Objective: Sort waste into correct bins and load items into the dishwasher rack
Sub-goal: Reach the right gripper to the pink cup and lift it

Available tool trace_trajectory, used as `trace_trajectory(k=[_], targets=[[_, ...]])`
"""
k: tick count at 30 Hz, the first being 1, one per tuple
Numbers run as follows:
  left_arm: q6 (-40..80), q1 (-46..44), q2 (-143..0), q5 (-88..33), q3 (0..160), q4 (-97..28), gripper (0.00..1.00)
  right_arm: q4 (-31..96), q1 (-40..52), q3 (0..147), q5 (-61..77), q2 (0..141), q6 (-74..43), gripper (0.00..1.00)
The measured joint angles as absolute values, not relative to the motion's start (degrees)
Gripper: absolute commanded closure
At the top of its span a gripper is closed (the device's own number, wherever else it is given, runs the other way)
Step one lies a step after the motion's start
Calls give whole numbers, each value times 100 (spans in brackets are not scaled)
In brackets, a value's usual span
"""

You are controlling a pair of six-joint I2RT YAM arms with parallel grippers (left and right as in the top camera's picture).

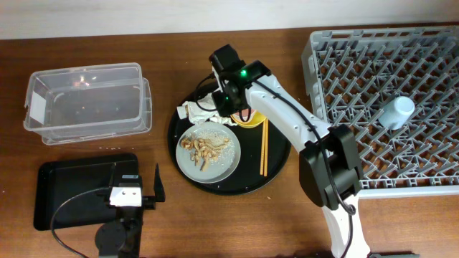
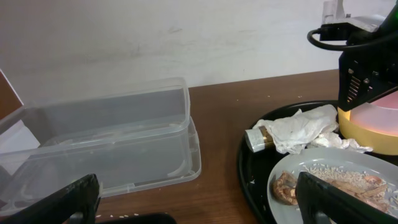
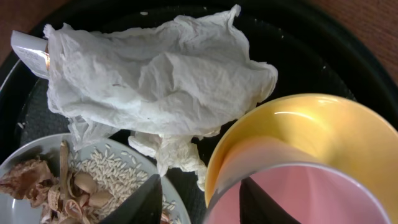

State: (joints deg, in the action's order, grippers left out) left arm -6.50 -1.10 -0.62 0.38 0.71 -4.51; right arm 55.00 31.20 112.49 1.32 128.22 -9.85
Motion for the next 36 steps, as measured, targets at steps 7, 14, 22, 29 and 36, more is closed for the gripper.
trace_trajectory(k=[7,14,22,29,36], targets=[[-650,-110,-64,38,71,-451,1,5795,3144,11266,-45,12822,-1356,96],[-650,-110,-62,40,71,-451,1,7310,3063,13021,-21,12416,-1378,96],[-650,-110,-62,40,71,-451,1,8976,-631,15220,1111,11153,-773,96],[-650,-110,-64,40,71,-451,1,9166,-3717,14245,4488,11636,1415,96],[-650,-110,-64,38,71,-451,1,6281,-4751,11233,6630,12108,2012,96]])
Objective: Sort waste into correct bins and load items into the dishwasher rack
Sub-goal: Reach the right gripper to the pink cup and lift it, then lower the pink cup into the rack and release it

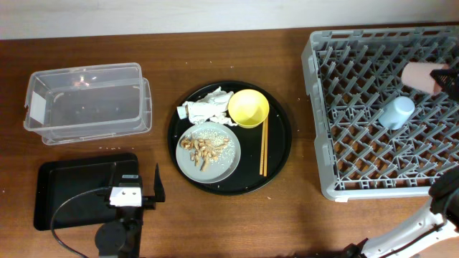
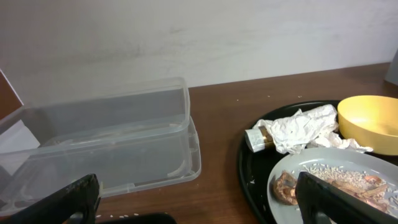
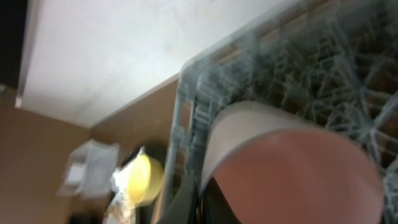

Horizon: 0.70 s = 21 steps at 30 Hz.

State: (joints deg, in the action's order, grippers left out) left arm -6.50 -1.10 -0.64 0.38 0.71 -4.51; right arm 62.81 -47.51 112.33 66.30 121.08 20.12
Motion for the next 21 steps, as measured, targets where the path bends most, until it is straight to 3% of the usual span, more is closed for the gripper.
trace_trajectory(k=[6,21], targets=[[-650,-110,-64,40,71,-451,1,4963,-5183,10433,7581,12250,2023,96],[-650,-110,-64,40,71,-451,1,4633,-5360,10396,7585,13102,1153,96]])
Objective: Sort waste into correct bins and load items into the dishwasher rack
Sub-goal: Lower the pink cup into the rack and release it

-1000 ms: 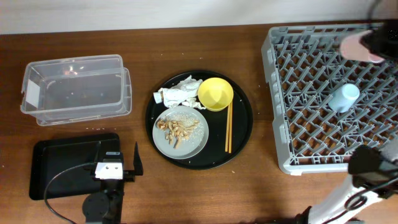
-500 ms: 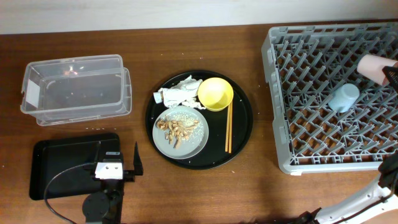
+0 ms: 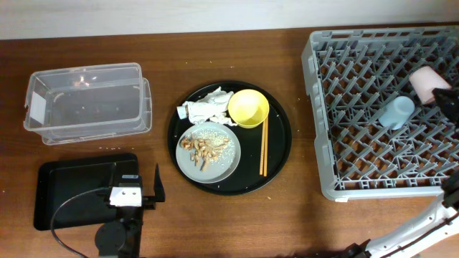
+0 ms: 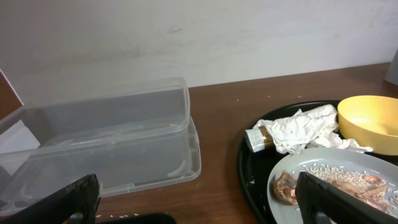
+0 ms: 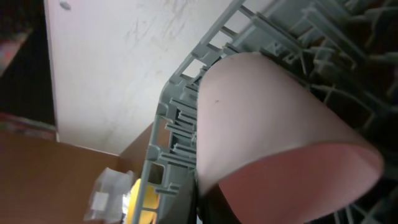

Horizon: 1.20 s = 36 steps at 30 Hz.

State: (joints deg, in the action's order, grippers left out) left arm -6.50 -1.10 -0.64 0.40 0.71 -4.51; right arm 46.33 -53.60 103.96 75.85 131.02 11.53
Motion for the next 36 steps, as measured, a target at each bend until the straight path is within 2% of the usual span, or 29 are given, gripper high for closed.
trace_trajectory(k=[3,4,5,8,10,14,15,17,18,21,22,27,36], targets=[[-650,-110,-64,40,71,-451,1,4980,-5673,10396,7596,13100,1037,96],[-650,-110,-64,38,71,-451,1,5107,-5756,10396,7553,13100,1028,87],[-650,-110,-64,40,71,-451,0,5280,-5872,10396,7216,13100,978,84],[-650,-110,-64,40,71,-451,1,5402,-5918,10390,6539,12956,508,84],[-648,-110,-64,40,71,-451,1,5546,-5918,10372,5913,12263,99,84],[-650,-110,-64,40,71,-451,1,5389,-5791,10370,5516,10995,-91,75],[-650,-110,-64,38,71,-451,1,5323,-5612,10372,5113,10978,-108,72],[-648,-110,-64,38,71,-451,1,5041,-4700,10368,3395,11002,-148,71],[-650,-110,-64,38,71,-451,1,4829,-4351,10366,2670,11004,-161,67],[-650,-110,-62,40,71,-451,1,4438,-3336,10363,226,11010,-200,41],[-650,-110,-62,40,71,-451,1,4204,-2880,10363,-958,11032,-137,41],[-650,-110,-62,40,71,-451,1,4112,-2812,10363,-2491,11513,309,41],[-650,-110,-62,38,71,-451,1,4438,-2921,10363,-2480,11782,674,41]])
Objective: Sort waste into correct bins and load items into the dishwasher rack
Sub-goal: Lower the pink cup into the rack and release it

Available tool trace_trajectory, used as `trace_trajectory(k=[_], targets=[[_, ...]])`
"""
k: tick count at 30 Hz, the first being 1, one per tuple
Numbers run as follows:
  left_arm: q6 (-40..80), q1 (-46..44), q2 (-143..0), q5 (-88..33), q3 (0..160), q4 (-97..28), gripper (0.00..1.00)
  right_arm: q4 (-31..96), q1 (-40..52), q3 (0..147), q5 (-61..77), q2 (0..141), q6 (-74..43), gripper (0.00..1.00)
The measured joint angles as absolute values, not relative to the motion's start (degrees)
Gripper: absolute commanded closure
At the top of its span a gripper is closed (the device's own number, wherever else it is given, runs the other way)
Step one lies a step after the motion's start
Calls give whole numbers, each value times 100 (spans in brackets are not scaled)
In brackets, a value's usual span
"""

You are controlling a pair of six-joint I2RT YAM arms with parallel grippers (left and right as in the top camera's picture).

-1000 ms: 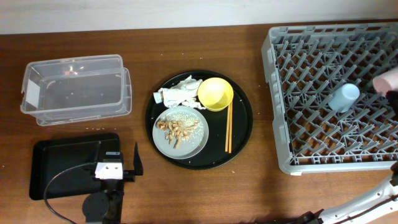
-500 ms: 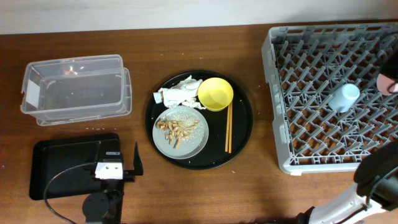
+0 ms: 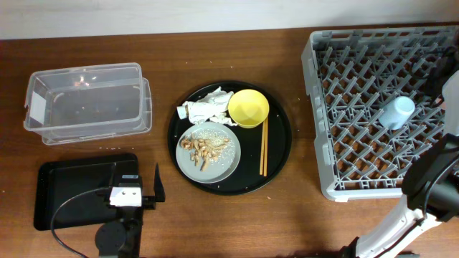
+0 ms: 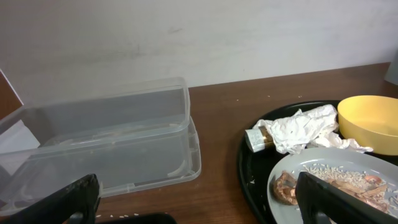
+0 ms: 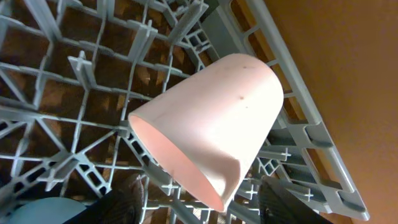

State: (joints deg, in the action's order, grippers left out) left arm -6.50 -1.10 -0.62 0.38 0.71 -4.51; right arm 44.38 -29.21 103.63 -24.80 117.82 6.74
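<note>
A pink cup (image 5: 211, 124) lies on its side in the grey dishwasher rack (image 5: 74, 68), by the rack's right edge. My right gripper (image 5: 205, 208) hangs open just above it, its fingers apart on either side and off the cup. A light blue cup (image 3: 396, 111) stands in the rack (image 3: 315, 115) beside it. On the round black tray (image 3: 280, 154) are a yellow bowl (image 3: 248, 108), a grey plate (image 3: 208, 152) of food scraps, a crumpled napkin (image 3: 204, 109) and chopsticks (image 3: 263, 147). My left gripper (image 4: 199, 205) rests open at the front left, holding nothing.
A clear plastic bin (image 3: 87, 102) stands at the back left and a black bin (image 3: 72, 193) at the front left, under my left arm. In the overhead view my right arm (image 3: 446, 79) covers the rack's right edge and the pink cup.
My right gripper was shut on the pink cup above the rack's right side. Now the cup lies in the rack and the gripper is open, clear of it. The left arm has not moved.
My right gripper was at the pink cup standing in the yellow bowl on the tray. Then it held the cup over the rack's far right, then lower beside the blue cup. Now the cup rests on its side in the rack, let go.
</note>
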Motion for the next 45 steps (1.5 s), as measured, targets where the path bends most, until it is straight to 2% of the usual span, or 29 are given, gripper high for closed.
trace_trajectory(k=[3,7,8,9,13,14,17,20,25,27,28,30,31,32,34,35,36,37,40,43,45], targets=[[-650,-110,-62,40,71,-451,0,4456,-3127,10363,-2405,11795,735,42],[-648,-110,-62,40,71,-451,1,4436,-3247,10363,-2152,11795,757,49],[-650,-110,-62,40,71,-451,1,4434,-3247,10363,-2152,11795,751,60],[-650,-110,-62,40,71,-451,1,4427,-3247,10363,-2150,11795,757,66],[-650,-110,-62,40,71,-451,1,4410,-3247,10363,-2132,11826,753,67],[-648,-110,-62,40,71,-451,1,4386,-3247,10363,-2132,11874,753,76],[-648,-110,-62,38,71,-451,1,4322,-3258,10363,-2132,11992,738,92],[-650,-110,-62,40,71,-451,1,4327,-3258,10363,-2134,11996,725,96],[-650,-110,-62,40,71,-451,1,4324,-3258,10363,-2091,11996,552,93],[-650,-110,-62,38,71,-451,1,4254,-3258,10363,-1929,11970,307,75],[-650,-110,-62,40,71,-451,1,4185,-3258,10366,-1662,11917,237,70],[-650,-110,-62,38,71,-451,1,4104,-3258,10514,-1081,11876,204,66],[-650,-110,-62,38,71,-451,1,3988,-3253,10678,-823,11856,191,60],[-650,-110,-62,38,71,-451,1,3865,-3253,10755,-709,11850,178,43],[-650,-110,-62,38,71,-451,1,3218,-3253,10779,-489,11832,172,39],[-650,-110,-62,40,71,-451,1,2744,-3253,10814,-434,11824,148,40],[-650,-110,-64,40,71,-451,0,2602,-3253,10849,-414,11819,148,49],[-650,-110,-64,40,71,-451,1,2333,-3253,10851,-395,11821,150,54],[-650,-110,-62,38,71,-449,1,1616,-3240,10892,-353,12103,-21,54],[-650,-110,-64,38,71,-451,1,1470,-3221,10892,-364,12593,-220,71],[-650,-110,-62,40,71,-451,1,1636,-3221,10892,-580,12669,-301,76]])
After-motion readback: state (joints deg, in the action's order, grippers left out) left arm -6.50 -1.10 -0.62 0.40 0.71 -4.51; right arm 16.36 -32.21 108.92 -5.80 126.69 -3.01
